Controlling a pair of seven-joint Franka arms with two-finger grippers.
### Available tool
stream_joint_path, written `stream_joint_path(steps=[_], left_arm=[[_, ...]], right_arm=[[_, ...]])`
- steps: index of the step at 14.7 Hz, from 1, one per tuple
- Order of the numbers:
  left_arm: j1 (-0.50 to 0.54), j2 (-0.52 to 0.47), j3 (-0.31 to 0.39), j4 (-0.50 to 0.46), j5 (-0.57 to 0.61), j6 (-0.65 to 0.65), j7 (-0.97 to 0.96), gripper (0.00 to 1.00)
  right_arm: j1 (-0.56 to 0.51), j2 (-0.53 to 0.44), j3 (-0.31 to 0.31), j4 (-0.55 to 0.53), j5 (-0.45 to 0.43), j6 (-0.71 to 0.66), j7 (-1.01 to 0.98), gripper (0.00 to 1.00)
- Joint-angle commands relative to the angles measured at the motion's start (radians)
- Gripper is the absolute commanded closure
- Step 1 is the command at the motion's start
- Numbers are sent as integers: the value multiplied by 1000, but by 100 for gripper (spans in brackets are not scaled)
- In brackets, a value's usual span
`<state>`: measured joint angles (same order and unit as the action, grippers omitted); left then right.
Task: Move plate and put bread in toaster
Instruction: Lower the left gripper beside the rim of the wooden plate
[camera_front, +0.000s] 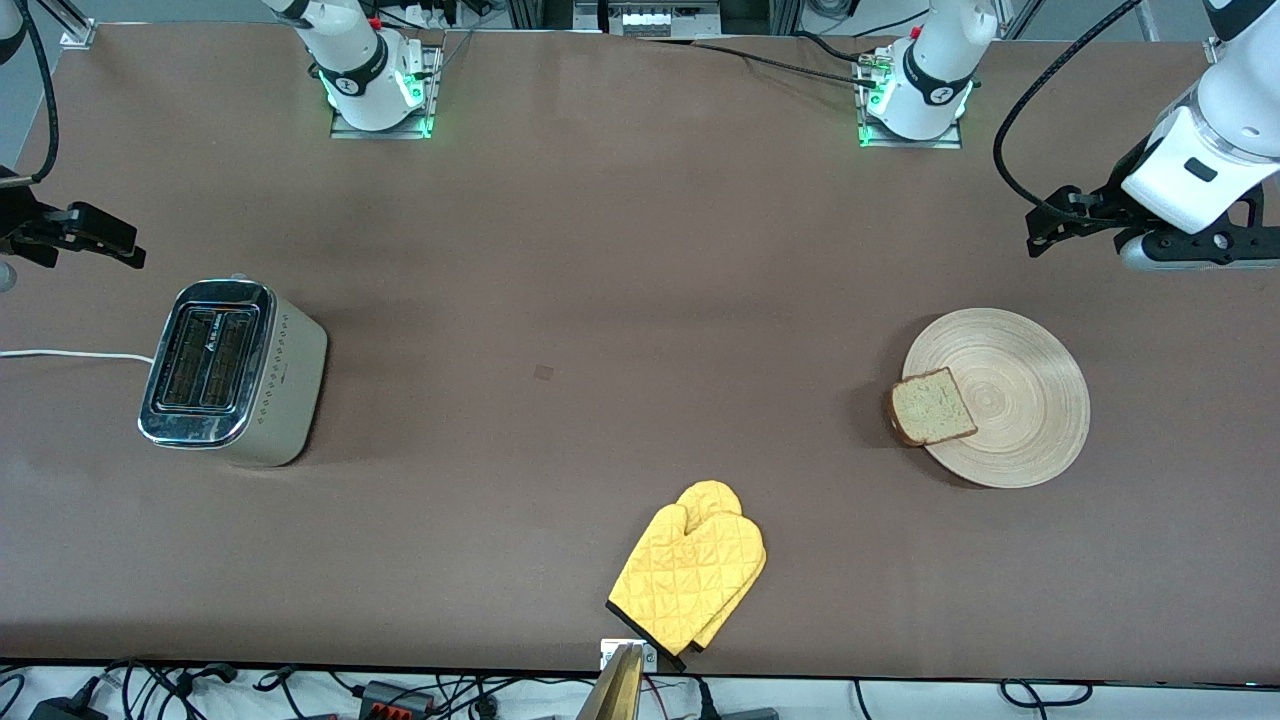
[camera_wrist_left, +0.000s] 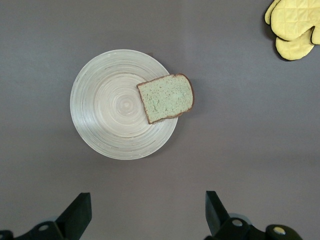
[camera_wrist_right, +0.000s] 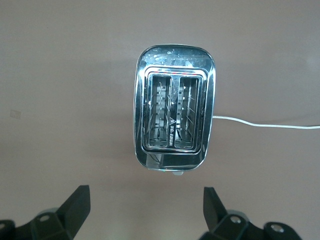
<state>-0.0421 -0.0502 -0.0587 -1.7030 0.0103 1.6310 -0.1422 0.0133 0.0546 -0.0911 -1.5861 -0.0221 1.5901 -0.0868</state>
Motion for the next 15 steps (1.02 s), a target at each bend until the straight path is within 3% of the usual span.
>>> stream_joint_path(steps=[1,7,11,15], left_arm=[[-4,-4,2,14,-1,-19,-8,0],[-5,3,3,20,-3,-19,-4,0],[-5,32,3,45,-15,-115,-8,0],[10,96,13,72,-9,-125,3,0]], right_arm=[[2,-5,1,12,-13,-18,-13,0],[2,-1,1,11,-10,-18,-13,0],[2,1,1,9,-9,-18,-13,0],[2,10,1,9,-4,-15,-14,0]])
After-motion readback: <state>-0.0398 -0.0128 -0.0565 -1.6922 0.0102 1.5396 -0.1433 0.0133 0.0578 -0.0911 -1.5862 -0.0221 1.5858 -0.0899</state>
